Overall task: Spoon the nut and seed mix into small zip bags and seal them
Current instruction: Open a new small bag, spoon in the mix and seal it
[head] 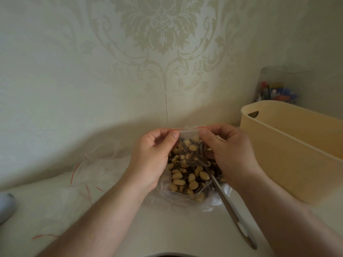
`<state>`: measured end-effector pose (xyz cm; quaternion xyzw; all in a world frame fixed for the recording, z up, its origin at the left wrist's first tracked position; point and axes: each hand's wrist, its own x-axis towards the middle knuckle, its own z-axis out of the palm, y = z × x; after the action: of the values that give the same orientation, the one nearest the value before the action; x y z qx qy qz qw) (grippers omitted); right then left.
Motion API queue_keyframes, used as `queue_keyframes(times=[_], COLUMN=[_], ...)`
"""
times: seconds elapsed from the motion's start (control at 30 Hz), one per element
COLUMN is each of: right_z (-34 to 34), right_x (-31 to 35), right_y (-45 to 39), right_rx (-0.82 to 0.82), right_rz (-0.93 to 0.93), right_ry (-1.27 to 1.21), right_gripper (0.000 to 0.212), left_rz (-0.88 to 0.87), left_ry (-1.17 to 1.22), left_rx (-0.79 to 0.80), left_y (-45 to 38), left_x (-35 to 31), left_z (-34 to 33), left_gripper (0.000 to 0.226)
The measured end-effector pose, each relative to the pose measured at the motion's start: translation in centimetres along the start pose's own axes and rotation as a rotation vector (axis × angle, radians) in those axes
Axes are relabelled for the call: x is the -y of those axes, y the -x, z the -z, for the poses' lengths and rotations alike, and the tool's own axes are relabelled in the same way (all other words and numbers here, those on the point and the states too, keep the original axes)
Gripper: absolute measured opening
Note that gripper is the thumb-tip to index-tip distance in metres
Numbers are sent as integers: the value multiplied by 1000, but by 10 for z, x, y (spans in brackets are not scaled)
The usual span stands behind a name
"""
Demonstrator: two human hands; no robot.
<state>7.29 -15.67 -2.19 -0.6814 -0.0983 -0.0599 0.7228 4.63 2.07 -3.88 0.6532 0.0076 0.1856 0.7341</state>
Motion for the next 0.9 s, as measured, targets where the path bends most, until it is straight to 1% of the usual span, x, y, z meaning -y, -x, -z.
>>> queue_keyframes(times=[0.13,0.37,0.6,0.63,0.7,0.73,0.8,0.9], right_z=[1,1,2,2,2,2,2,2], right_x=[0,-1,0,0,1,1,0,-1], right_y=[-1,-1,-1,-1,0,0,0,0], right_rx=[21,119,106,104,105,106,104,112], right_rz=[-7,-21,0,8,24,30,38,28], right_ry=[-14,-36,-11,-10,-7,-6,-3,-8], right_gripper=[12,13,12,13,13,13,12,10], left_rz=[-10,-12,-39,-27,-1,-3,-19,-35], left_ry=[9,11,29,42,64,55,27,9], left_rx=[-4,4,25,35,58,62,61,55], left_y=[0,2,4,4,6,6,6,5], left_x=[2,1,0,-1,-2,-2,-2,-2], left_z=[-2,-1,-3,-4,-5,-5,-5,-3], left_gripper=[10,12,9,13,29,27,15,11])
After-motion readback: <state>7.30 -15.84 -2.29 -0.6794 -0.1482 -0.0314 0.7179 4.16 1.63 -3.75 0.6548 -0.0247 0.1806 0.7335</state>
